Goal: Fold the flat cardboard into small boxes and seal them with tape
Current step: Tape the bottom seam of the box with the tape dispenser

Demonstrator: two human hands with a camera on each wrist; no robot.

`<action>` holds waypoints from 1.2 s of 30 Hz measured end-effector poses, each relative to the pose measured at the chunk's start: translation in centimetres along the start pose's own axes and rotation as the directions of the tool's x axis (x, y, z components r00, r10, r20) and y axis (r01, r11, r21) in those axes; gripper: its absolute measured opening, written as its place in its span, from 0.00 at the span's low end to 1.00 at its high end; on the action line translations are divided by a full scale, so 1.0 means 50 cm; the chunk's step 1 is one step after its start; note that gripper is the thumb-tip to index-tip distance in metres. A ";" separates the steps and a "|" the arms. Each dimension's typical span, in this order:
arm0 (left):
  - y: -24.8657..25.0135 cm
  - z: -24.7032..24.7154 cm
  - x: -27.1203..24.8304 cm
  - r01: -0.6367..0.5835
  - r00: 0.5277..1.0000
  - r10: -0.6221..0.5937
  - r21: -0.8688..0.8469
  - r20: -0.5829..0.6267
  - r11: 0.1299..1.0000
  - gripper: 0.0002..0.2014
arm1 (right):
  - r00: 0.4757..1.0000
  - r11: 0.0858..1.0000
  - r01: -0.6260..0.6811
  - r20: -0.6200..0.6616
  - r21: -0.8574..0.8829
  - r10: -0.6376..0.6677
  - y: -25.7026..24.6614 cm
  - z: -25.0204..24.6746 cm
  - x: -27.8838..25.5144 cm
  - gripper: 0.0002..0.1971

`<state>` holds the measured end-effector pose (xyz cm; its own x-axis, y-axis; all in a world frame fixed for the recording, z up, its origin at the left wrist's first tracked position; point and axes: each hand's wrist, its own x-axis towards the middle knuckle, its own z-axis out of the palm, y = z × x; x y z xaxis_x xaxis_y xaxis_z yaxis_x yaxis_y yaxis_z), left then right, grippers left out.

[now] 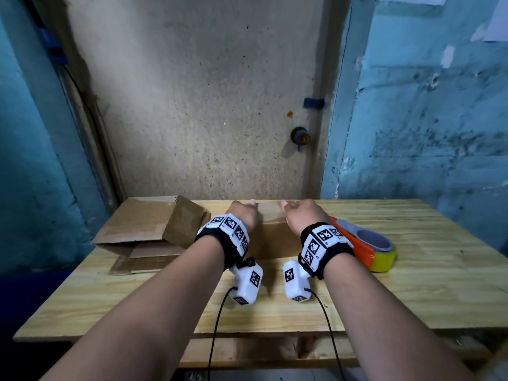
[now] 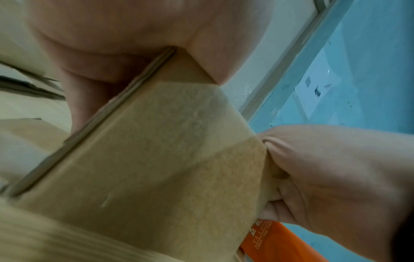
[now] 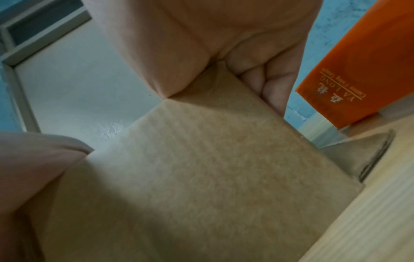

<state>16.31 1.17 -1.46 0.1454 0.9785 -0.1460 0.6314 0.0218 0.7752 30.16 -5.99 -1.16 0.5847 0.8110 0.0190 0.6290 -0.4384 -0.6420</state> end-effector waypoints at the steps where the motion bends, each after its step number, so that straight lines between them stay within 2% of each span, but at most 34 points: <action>1: 0.002 -0.002 -0.001 0.004 1.000 -0.004 -0.032 -0.005 0.999 0.23 | 1.000 1.000 0.002 0.000 0.006 -0.002 0.001 -0.001 -0.001 0.26; 4: 0.010 -0.010 -0.011 0.024 0.999 -0.023 0.008 -0.046 1.000 0.25 | 1.000 1.000 0.002 -0.022 0.002 -0.002 0.000 -0.001 -0.003 0.25; 8: 0.018 -0.006 -0.036 0.028 0.999 -0.027 0.032 -0.027 0.999 0.28 | 0.999 0.998 -0.011 -0.045 -0.067 0.008 -0.012 -0.004 -0.015 0.22; 9: 0.009 -0.005 -0.042 0.016 1.000 -0.015 0.013 -0.020 1.000 0.36 | 0.999 0.997 -0.017 -0.034 -0.076 0.014 -0.016 -0.004 -0.019 0.21; 11: -0.001 0.004 -0.047 0.029 0.999 -0.033 -0.107 -0.039 0.994 0.60 | 1.000 0.995 -0.025 -0.012 -0.093 0.024 -0.019 -0.004 -0.029 0.26; 12: -0.002 0.009 -0.047 0.022 0.998 -0.028 -0.109 -0.059 0.994 0.67 | 1.000 0.995 -0.023 -0.008 -0.102 0.023 -0.019 -0.004 -0.032 0.30; 14: -0.004 0.012 -0.041 0.030 0.998 -0.035 -0.085 -0.060 0.996 0.72 | 1.000 0.994 -0.019 -0.001 -0.112 0.019 -0.016 -0.001 -0.029 0.37; 19: -0.006 0.007 -0.037 -0.007 0.999 0.003 -0.084 -0.042 0.996 0.64 | 0.999 0.996 0.004 0.037 -0.091 -0.001 -0.011 0.002 -0.017 0.45; 23: -0.014 0.001 -0.018 -0.005 1.000 0.003 -0.073 -0.019 0.997 0.47 | 0.999 0.999 -0.003 0.037 -0.039 0.004 -0.010 0.002 -0.016 0.47; 30: -0.011 -0.002 -0.001 -0.014 1.000 0.014 0.000 -0.007 1.000 0.25 | 0.999 0.999 -0.022 0.028 0.028 0.021 -0.002 0.000 -0.010 0.33; 33: -0.015 0.006 0.010 -0.001 0.998 0.002 0.006 -0.068 1.000 0.23 | 0.999 0.997 -0.027 0.031 0.068 0.025 0.006 0.001 -0.001 0.28; 36: -0.018 0.009 0.006 0.036 0.991 -0.045 -0.074 -0.125 0.997 0.25 | 0.999 0.997 -0.052 0.001 0.059 0.052 0.007 0.000 0.004 0.27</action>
<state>16.12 1.37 -2.48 0.0203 0.9945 -0.1024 0.5779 0.0719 0.8129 30.50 -6.00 -1.39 0.6160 0.7876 -0.0156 0.5663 -0.4566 -0.6861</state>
